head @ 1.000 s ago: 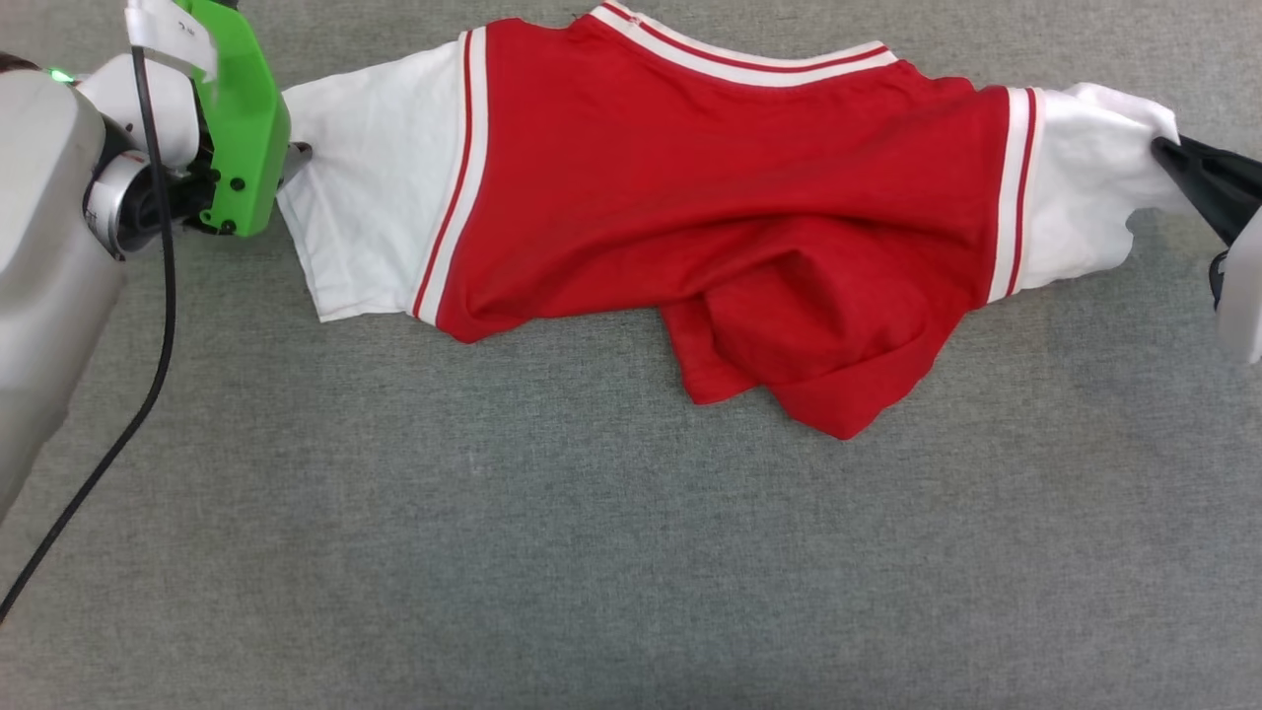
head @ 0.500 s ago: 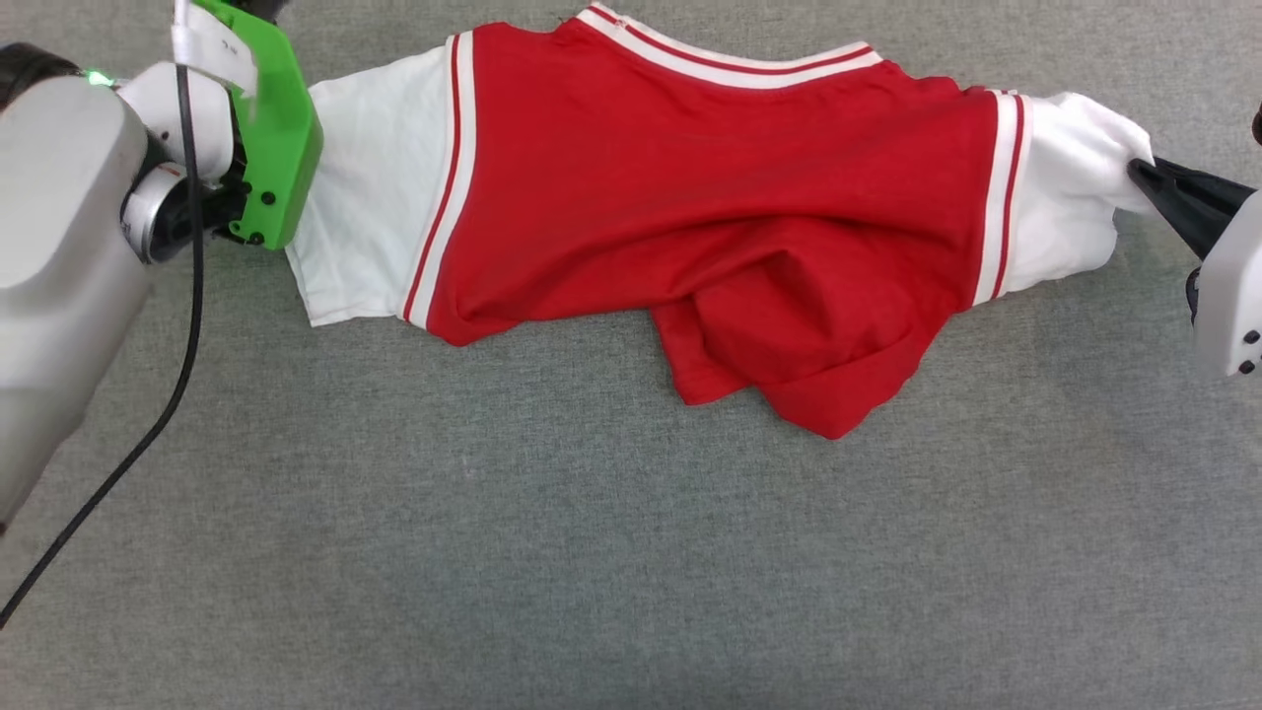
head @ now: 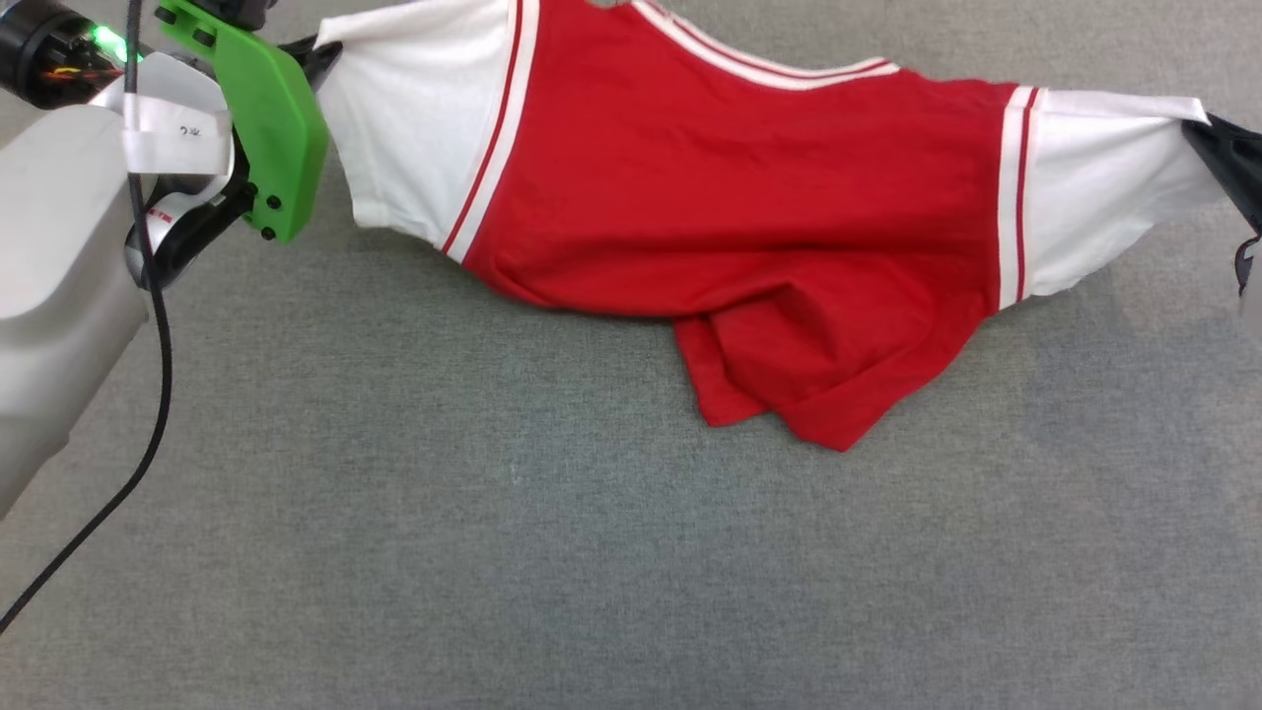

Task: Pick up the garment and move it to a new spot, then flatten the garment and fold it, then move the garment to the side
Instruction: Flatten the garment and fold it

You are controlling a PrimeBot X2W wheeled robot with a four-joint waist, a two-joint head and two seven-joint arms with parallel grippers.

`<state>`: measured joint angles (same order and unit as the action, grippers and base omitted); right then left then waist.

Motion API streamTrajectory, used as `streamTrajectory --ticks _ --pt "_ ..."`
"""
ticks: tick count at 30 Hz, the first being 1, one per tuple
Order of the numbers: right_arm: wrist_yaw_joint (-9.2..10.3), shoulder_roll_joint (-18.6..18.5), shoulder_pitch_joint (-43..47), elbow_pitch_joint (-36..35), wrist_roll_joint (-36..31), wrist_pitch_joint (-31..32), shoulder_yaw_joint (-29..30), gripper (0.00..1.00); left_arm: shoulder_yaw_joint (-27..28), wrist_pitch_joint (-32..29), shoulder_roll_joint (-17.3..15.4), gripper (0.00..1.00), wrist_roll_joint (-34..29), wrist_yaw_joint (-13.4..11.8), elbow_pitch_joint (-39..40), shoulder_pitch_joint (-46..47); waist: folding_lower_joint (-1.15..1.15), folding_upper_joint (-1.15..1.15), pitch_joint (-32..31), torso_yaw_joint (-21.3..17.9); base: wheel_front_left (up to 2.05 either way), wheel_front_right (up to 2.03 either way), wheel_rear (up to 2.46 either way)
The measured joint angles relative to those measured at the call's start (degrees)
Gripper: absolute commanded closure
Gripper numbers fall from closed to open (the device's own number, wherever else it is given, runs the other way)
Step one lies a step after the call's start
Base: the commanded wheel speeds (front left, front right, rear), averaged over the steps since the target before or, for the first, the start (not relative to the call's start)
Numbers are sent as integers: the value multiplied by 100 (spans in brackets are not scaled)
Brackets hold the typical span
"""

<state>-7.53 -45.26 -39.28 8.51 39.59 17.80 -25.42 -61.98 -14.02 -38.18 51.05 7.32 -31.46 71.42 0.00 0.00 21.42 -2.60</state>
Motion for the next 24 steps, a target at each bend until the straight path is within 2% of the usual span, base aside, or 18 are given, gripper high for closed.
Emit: streamTrajectory --ticks 5,11,18,24 --pt "0 -107 -85 31 -2 -177 214 100 170 490 -270 100 -9 -22 465 4 0 0 -402 111 0 0 0" --pt "0 -170 -444 -52 -64 -300 413 100 456 753 -404 100 -7 -240 1102 86 0 0 -788 250 0 0 0" --pt "0 -162 -957 -198 -219 -347 455 100 658 803 -464 100 -8 -461 1559 359 0 0 -1045 340 0 0 0" --pt "0 -33 -1512 -120 -318 -343 377 100 782 851 -413 100 -125 -564 1572 734 0 0 -925 324 0 0 0"
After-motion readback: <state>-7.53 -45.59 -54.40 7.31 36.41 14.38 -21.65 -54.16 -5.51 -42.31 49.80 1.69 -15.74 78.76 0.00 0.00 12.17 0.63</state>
